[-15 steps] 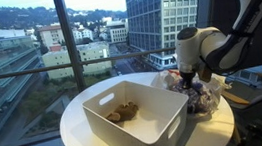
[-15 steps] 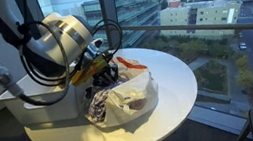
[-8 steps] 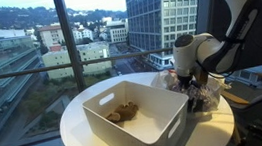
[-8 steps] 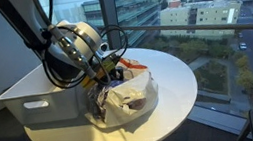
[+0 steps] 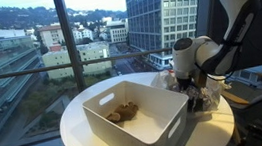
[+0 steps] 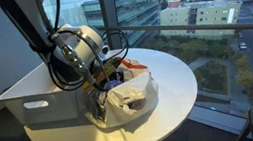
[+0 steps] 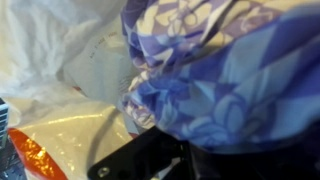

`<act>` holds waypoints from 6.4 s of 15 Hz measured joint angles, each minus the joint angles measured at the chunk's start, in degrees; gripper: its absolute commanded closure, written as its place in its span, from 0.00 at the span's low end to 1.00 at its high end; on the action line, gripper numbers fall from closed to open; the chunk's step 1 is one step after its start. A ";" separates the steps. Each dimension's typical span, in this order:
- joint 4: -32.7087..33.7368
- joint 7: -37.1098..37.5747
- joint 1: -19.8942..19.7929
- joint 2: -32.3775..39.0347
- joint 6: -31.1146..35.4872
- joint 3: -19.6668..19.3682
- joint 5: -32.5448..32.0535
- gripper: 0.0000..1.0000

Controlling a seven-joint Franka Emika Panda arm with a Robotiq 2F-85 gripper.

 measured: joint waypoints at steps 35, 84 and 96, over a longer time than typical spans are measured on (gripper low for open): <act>-4.09 2.68 11.40 -19.27 4.51 -0.24 51.39 0.00; 2.79 104.38 11.60 -11.75 10.96 -2.92 -28.88 0.99; 8.95 87.11 11.13 -14.15 13.50 -3.25 -21.28 0.99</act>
